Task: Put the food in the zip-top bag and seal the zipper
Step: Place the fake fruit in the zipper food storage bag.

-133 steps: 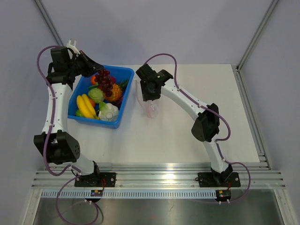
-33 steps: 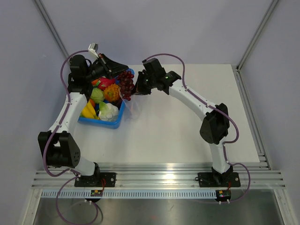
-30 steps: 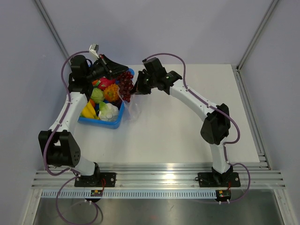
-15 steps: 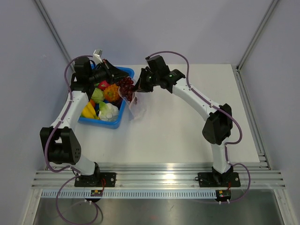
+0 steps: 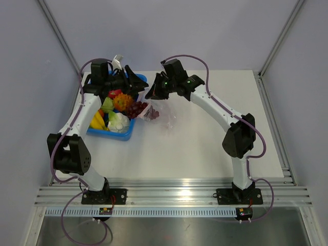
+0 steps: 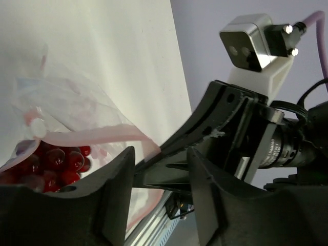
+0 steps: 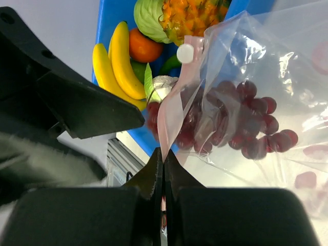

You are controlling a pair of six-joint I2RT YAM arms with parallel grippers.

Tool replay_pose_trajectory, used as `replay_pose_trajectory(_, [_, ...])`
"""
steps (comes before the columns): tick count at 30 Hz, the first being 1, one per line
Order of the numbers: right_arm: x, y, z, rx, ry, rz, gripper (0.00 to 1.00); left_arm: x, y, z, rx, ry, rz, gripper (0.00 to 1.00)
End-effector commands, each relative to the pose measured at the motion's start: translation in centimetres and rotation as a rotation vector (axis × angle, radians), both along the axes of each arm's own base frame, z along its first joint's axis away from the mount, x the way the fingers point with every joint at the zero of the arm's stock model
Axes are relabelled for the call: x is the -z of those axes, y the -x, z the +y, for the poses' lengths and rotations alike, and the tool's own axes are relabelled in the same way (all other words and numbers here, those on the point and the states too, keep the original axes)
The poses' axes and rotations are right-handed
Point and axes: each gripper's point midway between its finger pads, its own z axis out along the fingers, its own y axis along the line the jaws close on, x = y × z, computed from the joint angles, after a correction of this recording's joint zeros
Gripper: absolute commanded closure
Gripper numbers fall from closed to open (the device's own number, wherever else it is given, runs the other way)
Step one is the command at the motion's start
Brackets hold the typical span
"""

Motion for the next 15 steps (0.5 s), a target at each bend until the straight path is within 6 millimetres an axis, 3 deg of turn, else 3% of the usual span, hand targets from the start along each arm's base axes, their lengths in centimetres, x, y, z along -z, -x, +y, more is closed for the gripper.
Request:
replay_pose_trajectory(1, [-5.3,0.5,0.0,-0.017,-0.111,-0.090,1.00,-1.8,0.3,-0.4,0.035,-0.047,-0.085,0.48])
replay_pose_trajectory(5, [-5.4,0.5,0.2,-0.026,-0.133,-0.081,1.00,-1.3,0.4,-0.6,0.044,-0.039,-0.071,0.48])
replay_pose_trajectory(10, [-4.5,0.5,0.5,-0.031,-0.131,-0.064,1.00,-2.8,1.1,-0.1,0.042,-0.052,-0.113,0.49])
replay_pose_trajectory(12, [-4.3,0.5,0.6,-0.033,-0.130,-0.063,1.00,-3.1,1.3,0.6,0.025,-0.075,-0.120,0.49])
replay_pose_trajectory(15, [-4.2,0.6,0.7,-0.039,-0.136,-0.058,1.00,-2.8,1.1,3.6,-0.058,-0.100,-0.107,0.49])
